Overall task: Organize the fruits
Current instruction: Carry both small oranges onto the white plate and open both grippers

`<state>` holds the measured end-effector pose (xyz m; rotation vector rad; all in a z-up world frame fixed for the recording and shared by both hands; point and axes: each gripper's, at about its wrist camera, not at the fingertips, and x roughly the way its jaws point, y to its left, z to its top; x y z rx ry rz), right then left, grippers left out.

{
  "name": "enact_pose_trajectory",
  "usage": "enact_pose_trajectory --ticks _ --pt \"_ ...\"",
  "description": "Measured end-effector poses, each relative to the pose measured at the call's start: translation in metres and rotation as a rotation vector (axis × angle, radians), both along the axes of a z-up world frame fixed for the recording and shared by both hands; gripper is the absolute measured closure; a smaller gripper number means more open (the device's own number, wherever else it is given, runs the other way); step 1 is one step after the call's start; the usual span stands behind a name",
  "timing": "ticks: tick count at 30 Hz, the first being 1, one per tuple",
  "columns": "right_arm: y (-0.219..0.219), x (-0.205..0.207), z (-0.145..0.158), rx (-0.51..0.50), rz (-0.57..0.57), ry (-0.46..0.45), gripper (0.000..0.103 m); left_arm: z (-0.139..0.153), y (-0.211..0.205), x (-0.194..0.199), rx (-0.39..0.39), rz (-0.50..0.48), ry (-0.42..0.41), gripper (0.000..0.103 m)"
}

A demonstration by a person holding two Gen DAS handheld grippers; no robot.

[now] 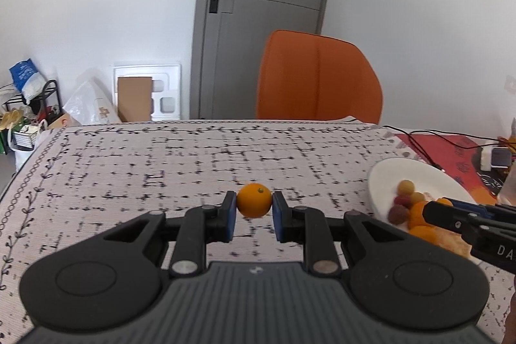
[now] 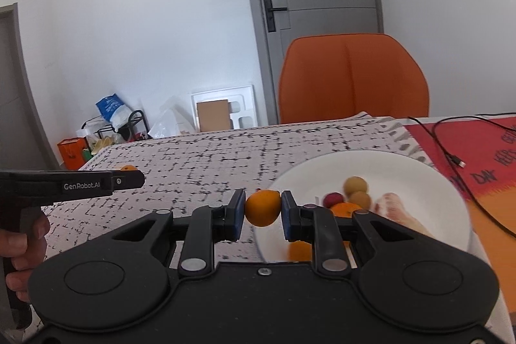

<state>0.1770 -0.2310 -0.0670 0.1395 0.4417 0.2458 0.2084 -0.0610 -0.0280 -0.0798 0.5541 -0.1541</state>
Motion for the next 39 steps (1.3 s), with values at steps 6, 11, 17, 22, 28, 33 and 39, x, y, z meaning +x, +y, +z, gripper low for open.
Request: enact_pose_trajectory --ticks 6,11,17,22,28,33,39 --pt "-0.015 -0.007 -0.006 0.003 -0.035 0.013 0.081 0.001 -0.017 -0.003 -0.005 -0.038 0.0 0.081" --pt "-0.025 -0.014 -0.011 0.002 -0.058 0.021 0.081 0.0 -0.032 -0.004 -0.009 -0.07 0.003 0.081" --pt "-0.036 -0.019 -0.016 0.011 -0.06 0.051 0.079 -0.002 -0.05 -0.004 -0.016 -0.117 0.011 0.081" --pt "-0.049 -0.027 -0.02 0.027 -0.084 0.056 0.075 -0.003 -0.066 -0.006 -0.018 -0.162 0.014 0.081" --pt "-0.068 -0.037 -0.017 0.033 -0.13 0.044 0.075 -0.002 -0.083 -0.003 -0.014 -0.212 0.016 0.081" --pt "-0.079 -0.039 -0.016 0.031 -0.156 0.042 0.075 -0.002 -0.096 0.0 -0.009 -0.246 0.019 0.081" --pt "-0.086 -0.041 -0.016 0.037 -0.168 0.042 0.075 -0.002 -0.109 0.005 -0.002 -0.271 0.024 0.081"
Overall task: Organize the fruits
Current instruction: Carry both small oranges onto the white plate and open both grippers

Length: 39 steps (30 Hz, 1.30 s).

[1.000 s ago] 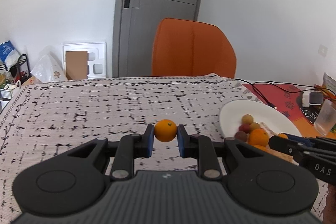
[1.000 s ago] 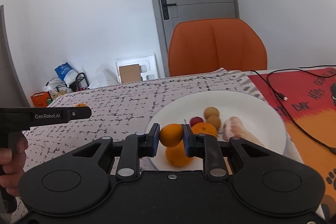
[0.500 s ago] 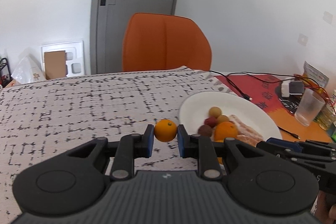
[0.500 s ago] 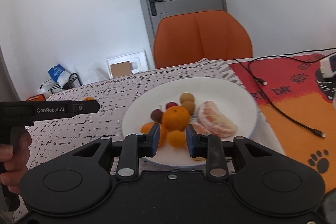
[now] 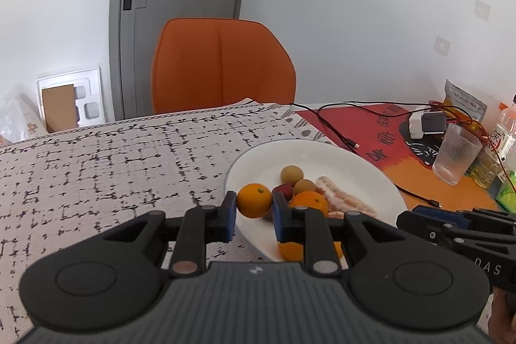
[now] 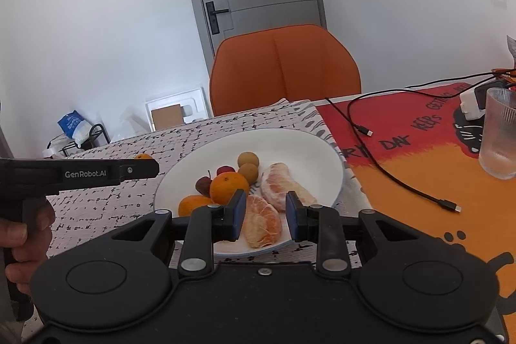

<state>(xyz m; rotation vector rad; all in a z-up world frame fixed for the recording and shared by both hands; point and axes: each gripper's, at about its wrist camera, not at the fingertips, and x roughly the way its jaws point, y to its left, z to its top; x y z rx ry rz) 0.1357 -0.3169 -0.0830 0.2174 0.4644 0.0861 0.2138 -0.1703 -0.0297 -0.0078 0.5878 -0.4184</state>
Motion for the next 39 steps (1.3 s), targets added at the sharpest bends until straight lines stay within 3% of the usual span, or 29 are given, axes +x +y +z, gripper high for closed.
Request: enact_pose_trajectory --ticks 14,25,28,32,37,39 --pt "0.0 0.001 -0.003 0.021 0.018 0.007 0.074 0.011 0.013 -0.006 0.026 0.035 -0.011 0.078" --pt "0.012 -0.009 0.003 0.028 0.042 -0.005 0.067 0.012 0.035 -0.025 0.026 0.069 0.009 0.076" --pt "0.014 -0.011 0.005 0.034 0.046 -0.009 0.06 0.014 0.04 -0.031 0.027 0.079 0.01 0.068" --pt "0.017 -0.014 0.008 0.037 0.054 -0.013 0.053 0.017 0.049 -0.04 0.03 0.113 0.003 0.048" --pt "0.023 -0.02 0.012 0.036 0.068 -0.028 0.039 0.022 0.062 -0.052 0.029 0.146 -0.005 0.036" --pt "0.026 -0.023 0.014 0.034 0.074 -0.033 0.034 0.024 0.067 -0.058 0.033 0.159 -0.011 0.027"
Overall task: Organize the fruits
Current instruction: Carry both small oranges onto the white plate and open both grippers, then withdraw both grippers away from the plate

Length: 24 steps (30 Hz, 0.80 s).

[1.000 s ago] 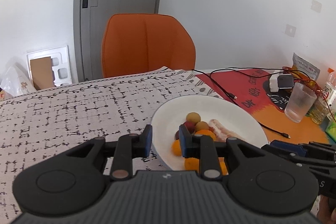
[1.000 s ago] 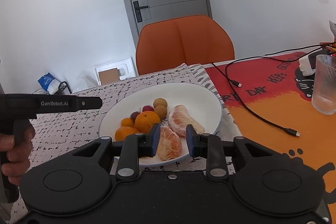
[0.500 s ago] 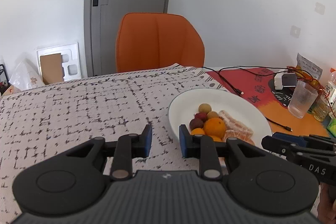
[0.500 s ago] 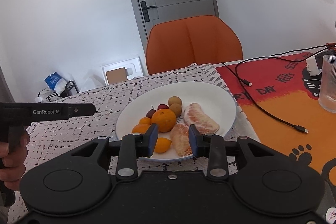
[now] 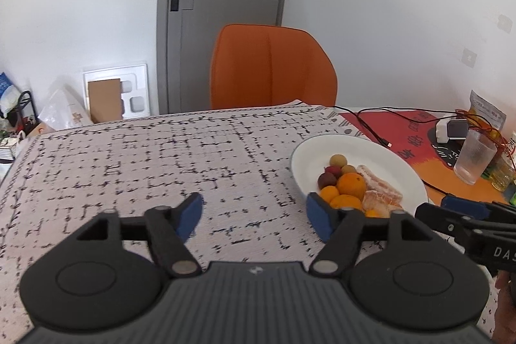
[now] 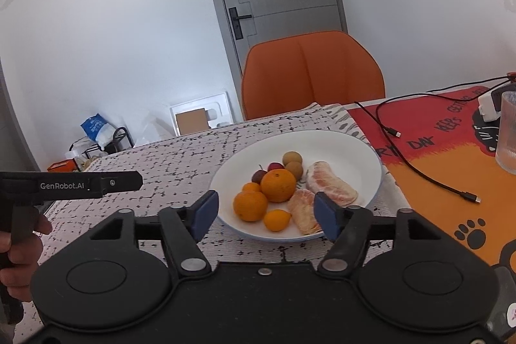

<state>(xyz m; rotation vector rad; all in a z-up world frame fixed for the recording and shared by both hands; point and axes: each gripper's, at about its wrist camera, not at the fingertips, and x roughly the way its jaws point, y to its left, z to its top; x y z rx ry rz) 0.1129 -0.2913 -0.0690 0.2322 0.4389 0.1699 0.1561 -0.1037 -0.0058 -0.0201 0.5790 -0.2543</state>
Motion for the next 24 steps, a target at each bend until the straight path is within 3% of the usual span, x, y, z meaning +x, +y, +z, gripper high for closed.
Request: enact_pose_trajectory --ticks 12,24 --pt "0.024 -0.025 0.017 -0.037 0.02 -0.044 0.0 0.013 0.028 -0.039 0.035 0.079 -0.061 0.007" --pt "0.041 -0.046 0.029 -0.079 0.038 -0.056 0.0 0.024 0.048 -0.073 0.024 0.098 -0.08 0.0"
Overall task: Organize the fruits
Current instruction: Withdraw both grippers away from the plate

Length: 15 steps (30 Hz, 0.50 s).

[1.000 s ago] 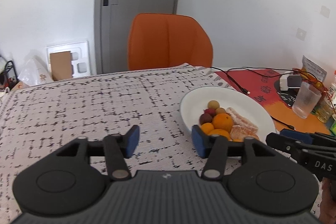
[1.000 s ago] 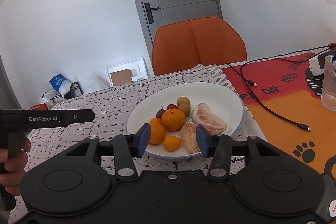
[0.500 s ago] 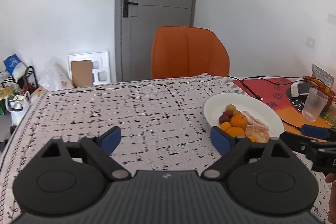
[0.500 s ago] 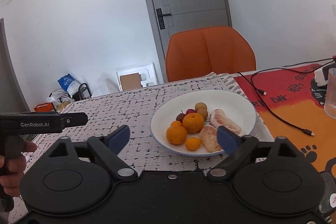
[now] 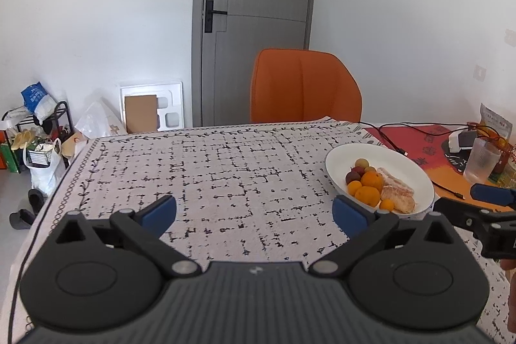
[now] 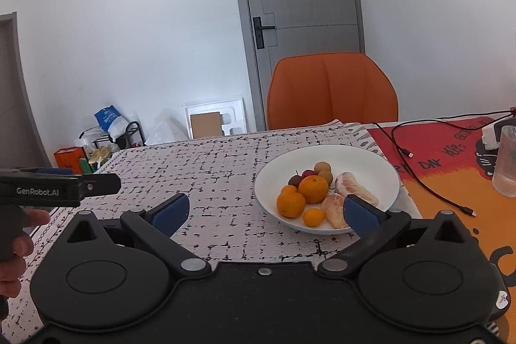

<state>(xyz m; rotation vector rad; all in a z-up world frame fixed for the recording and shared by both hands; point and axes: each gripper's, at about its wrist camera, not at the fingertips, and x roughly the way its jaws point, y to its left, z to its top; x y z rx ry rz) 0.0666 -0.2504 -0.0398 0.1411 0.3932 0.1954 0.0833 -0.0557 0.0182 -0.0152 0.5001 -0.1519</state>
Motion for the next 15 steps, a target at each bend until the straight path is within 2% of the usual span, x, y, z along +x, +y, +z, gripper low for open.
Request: enact_pose_trajectory --ticks 15 --pt "0.015 -0.022 0.005 -0.018 0.02 0.02 0.0 0.003 0.026 -0.041 -0.005 0.049 -0.01 0.0"
